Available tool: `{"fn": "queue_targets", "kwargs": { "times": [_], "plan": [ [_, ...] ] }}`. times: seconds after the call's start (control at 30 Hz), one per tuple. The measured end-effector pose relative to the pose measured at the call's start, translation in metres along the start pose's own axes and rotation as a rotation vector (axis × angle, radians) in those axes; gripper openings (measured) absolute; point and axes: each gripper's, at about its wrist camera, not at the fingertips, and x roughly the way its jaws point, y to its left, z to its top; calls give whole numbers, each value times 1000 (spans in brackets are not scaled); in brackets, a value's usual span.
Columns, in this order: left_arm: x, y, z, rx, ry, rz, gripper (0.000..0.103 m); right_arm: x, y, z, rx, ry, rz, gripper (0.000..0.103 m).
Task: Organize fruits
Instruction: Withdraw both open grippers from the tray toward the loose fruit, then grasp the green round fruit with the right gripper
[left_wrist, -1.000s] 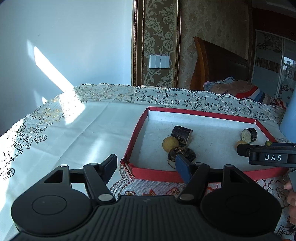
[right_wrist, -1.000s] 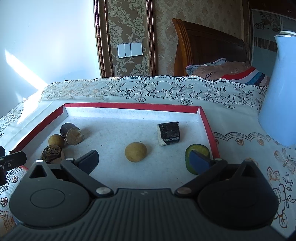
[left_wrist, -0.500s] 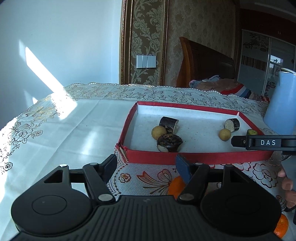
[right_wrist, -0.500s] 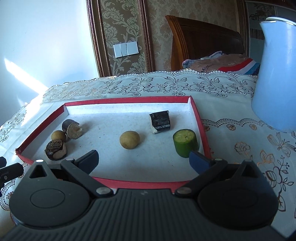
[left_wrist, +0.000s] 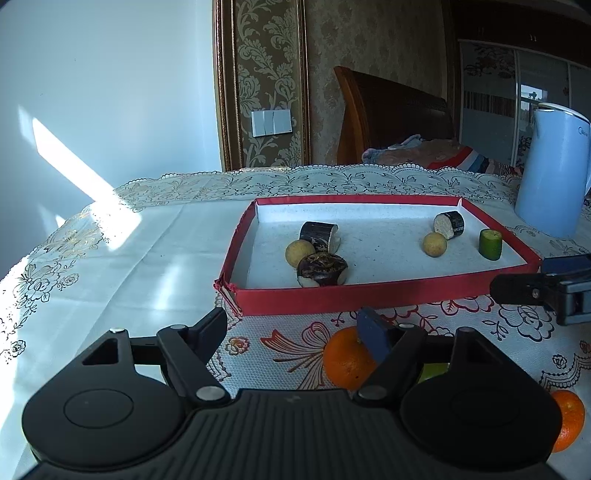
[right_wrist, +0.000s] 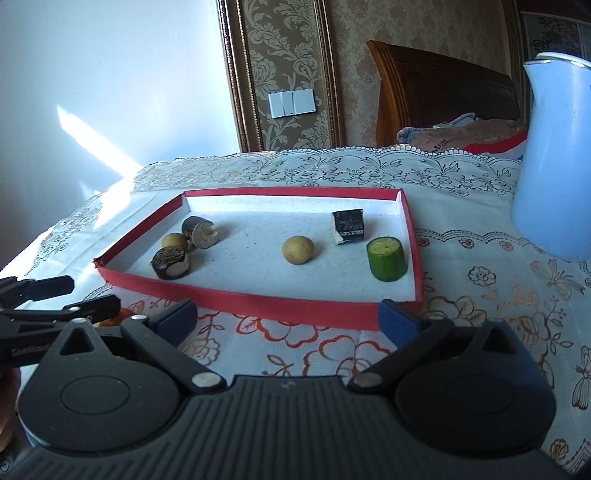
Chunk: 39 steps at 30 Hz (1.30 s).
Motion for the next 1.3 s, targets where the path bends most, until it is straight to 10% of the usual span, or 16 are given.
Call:
{"fn": "queue_targets", "kwargs": {
  "times": [0.53,0.63,0.7,0.77,1.3],
  "plan": [
    [-1,18,4,-103,-13,4,77,-10,75,-33,-368,103,141,89],
    [-2,18,4,-100,-12,1,77,-7,83,-37,-424,100,132,76],
    [-2,17,4,-94,-13,0,77,-6,86,-39,-439,109,152,45],
    [-2,16,3,-89,-14,-2,77,-7,86,-40,-440,112,190,30],
    [8,-18,1,60,4,-24,77,4,15,-14,-71,33,7,30]
  ]
}}
